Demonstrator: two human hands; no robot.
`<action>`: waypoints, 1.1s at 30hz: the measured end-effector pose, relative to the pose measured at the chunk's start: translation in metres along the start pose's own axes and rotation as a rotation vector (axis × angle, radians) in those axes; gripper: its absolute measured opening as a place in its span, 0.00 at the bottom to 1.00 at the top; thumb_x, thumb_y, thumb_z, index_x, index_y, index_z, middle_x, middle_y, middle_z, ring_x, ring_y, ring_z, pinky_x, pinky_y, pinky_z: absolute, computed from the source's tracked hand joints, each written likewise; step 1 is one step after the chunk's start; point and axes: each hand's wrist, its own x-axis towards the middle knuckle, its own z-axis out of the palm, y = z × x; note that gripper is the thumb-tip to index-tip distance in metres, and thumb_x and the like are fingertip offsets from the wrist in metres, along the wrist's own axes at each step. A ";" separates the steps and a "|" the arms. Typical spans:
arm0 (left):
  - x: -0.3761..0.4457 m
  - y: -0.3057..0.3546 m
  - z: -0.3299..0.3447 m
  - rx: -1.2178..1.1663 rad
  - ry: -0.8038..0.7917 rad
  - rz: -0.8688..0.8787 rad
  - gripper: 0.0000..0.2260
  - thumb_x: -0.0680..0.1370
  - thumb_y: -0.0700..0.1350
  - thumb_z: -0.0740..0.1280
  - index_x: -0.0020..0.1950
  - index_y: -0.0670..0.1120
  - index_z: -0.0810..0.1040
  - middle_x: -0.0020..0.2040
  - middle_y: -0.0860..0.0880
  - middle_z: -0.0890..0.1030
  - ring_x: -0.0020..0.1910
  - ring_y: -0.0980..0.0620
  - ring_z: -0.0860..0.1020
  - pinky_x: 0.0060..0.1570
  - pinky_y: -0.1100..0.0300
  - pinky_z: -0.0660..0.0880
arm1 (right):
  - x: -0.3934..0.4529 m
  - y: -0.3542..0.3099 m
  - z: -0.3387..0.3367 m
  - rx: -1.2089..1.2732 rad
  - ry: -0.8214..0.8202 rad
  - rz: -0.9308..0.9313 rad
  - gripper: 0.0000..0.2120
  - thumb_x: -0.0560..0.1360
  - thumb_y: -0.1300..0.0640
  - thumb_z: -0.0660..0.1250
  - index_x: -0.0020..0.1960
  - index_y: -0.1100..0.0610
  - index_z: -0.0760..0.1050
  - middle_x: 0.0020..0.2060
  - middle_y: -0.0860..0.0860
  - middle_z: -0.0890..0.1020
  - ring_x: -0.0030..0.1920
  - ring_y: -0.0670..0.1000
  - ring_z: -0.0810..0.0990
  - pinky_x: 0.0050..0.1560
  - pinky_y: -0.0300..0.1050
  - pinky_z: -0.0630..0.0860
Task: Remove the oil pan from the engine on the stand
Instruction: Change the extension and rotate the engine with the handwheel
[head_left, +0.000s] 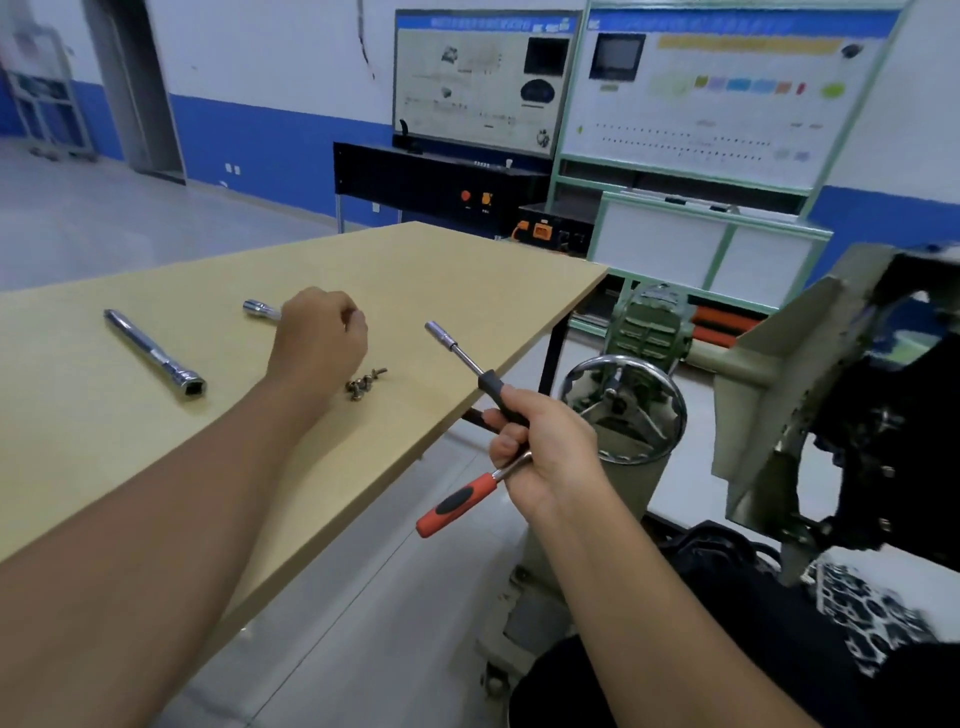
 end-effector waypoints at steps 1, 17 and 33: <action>-0.003 0.011 -0.002 0.002 0.019 0.051 0.07 0.79 0.39 0.67 0.47 0.39 0.84 0.45 0.39 0.81 0.46 0.42 0.76 0.49 0.54 0.69 | -0.002 -0.006 -0.005 0.023 0.002 -0.011 0.12 0.78 0.68 0.71 0.60 0.70 0.77 0.34 0.61 0.81 0.23 0.46 0.68 0.24 0.38 0.69; -0.071 0.240 0.183 -0.129 -0.557 -0.158 0.16 0.84 0.49 0.61 0.56 0.37 0.80 0.50 0.38 0.80 0.47 0.40 0.77 0.44 0.53 0.72 | -0.006 -0.135 -0.147 0.117 0.235 -0.355 0.07 0.78 0.69 0.70 0.50 0.61 0.74 0.36 0.61 0.78 0.22 0.46 0.69 0.23 0.38 0.65; -0.079 0.221 0.244 -0.059 -0.290 -0.117 0.19 0.86 0.52 0.52 0.52 0.40 0.76 0.39 0.41 0.74 0.38 0.40 0.73 0.39 0.51 0.69 | 0.057 -0.145 -0.204 0.052 0.266 -0.271 0.08 0.77 0.69 0.71 0.53 0.62 0.75 0.34 0.60 0.79 0.22 0.46 0.69 0.23 0.39 0.66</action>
